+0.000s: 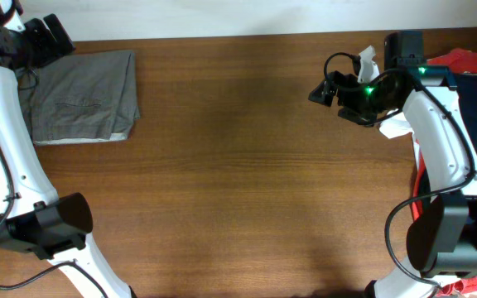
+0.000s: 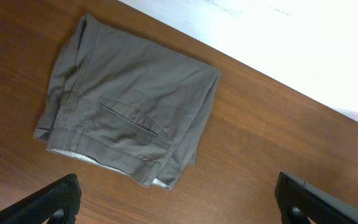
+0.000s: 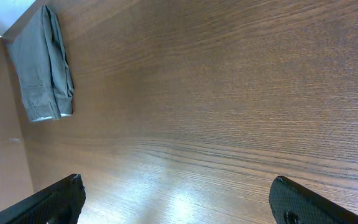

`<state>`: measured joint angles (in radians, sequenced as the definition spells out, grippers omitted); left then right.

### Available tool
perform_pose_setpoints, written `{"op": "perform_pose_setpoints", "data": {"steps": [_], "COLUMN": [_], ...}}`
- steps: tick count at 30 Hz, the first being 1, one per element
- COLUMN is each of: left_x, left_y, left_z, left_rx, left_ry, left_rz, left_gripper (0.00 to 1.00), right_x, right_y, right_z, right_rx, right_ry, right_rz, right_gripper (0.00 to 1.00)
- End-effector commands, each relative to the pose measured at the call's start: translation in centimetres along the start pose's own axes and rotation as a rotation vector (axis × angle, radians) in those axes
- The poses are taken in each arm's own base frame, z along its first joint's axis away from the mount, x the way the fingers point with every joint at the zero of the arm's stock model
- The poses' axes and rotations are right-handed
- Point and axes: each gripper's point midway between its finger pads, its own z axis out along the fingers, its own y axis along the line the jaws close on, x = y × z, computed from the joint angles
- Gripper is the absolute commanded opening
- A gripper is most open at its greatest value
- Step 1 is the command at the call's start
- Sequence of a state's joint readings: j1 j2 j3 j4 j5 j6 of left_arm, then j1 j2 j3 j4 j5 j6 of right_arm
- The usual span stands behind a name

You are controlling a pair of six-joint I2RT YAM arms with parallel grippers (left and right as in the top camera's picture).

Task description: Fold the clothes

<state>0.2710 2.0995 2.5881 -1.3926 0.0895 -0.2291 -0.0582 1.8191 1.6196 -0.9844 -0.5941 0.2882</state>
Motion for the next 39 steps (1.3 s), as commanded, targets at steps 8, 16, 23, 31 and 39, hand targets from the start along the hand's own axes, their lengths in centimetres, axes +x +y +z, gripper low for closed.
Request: {"op": "perform_pose_setpoints", "data": {"steps": [8, 16, 23, 31, 39], "left_x": [0.1, 0.1, 0.2, 0.1, 0.2], "left_y": [0.0, 0.0, 0.0, 0.0, 0.0], "left_z": [0.3, 0.3, 0.3, 0.3, 0.3], "left_rx": [0.001, 0.001, 0.001, 0.001, 0.001], "left_ry": [0.008, 0.008, 0.009, 0.008, 0.009], "left_rz": [-0.002, -0.002, -0.002, -0.002, -0.002], "left_gripper": [0.99, 1.0, 0.99, 0.99, 0.99], "right_x": [-0.1, -0.1, 6.6, 12.9, 16.6], "right_y": [-0.2, -0.2, 14.2, 12.6, 1.8], "right_z": [0.2, 0.1, -8.6, -27.3, -20.4], "right_rx": [0.006, 0.006, -0.127, 0.001, 0.113], "right_ry": [0.001, 0.001, -0.176, -1.18, -1.349], "right_rz": [-0.001, -0.001, -0.384, -0.804, -0.735], "right_gripper": [0.99, 0.98, 0.98, 0.98, 0.98]}}
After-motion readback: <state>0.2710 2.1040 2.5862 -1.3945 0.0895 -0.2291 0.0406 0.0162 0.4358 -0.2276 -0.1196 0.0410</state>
